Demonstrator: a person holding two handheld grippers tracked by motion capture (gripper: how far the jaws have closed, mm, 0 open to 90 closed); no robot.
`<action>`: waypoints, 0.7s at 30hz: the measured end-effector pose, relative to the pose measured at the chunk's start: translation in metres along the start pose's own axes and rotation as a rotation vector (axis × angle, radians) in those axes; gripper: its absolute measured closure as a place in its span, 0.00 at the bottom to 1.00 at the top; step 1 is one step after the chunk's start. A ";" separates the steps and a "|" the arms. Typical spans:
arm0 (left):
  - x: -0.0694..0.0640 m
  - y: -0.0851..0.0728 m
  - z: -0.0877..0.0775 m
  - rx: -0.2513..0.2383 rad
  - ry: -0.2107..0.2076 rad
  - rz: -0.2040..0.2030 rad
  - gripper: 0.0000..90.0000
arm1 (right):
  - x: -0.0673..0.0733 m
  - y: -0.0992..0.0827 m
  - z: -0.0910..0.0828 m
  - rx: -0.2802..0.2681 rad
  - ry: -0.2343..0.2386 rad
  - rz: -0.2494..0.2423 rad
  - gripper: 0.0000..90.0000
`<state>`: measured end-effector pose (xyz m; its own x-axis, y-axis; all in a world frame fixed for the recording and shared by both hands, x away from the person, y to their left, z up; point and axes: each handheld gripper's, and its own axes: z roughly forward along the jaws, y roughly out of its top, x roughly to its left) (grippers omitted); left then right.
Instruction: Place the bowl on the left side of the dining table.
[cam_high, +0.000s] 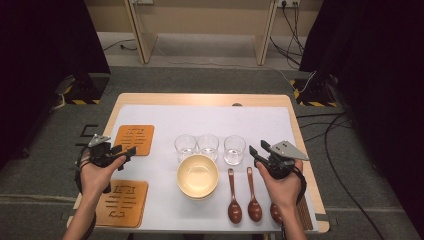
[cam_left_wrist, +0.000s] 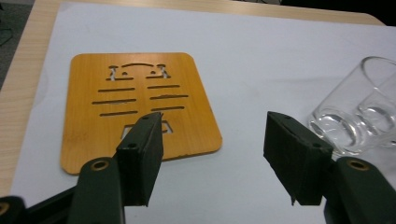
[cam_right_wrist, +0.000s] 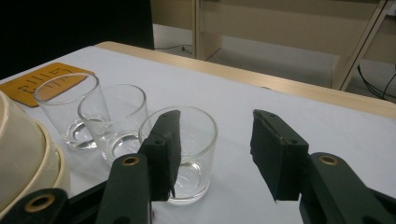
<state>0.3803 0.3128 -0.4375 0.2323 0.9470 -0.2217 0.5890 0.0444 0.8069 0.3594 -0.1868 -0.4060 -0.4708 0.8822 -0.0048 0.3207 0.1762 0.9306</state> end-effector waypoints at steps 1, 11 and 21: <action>-0.002 0.001 -0.001 -0.003 -0.003 0.006 0.41 | 0.000 0.000 0.000 0.002 0.001 0.000 0.59; -0.023 0.001 -0.004 -0.014 -0.049 0.042 0.43 | -0.003 -0.002 0.001 0.006 0.000 0.015 0.59; -0.044 0.003 -0.012 -0.035 -0.083 0.094 0.43 | -0.003 -0.002 0.002 0.008 -0.001 0.014 0.59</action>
<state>0.3629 0.2752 -0.4189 0.3491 0.9180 -0.1880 0.5345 -0.0303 0.8446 0.3615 -0.1893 -0.4083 -0.4656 0.8850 0.0084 0.3343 0.1671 0.9275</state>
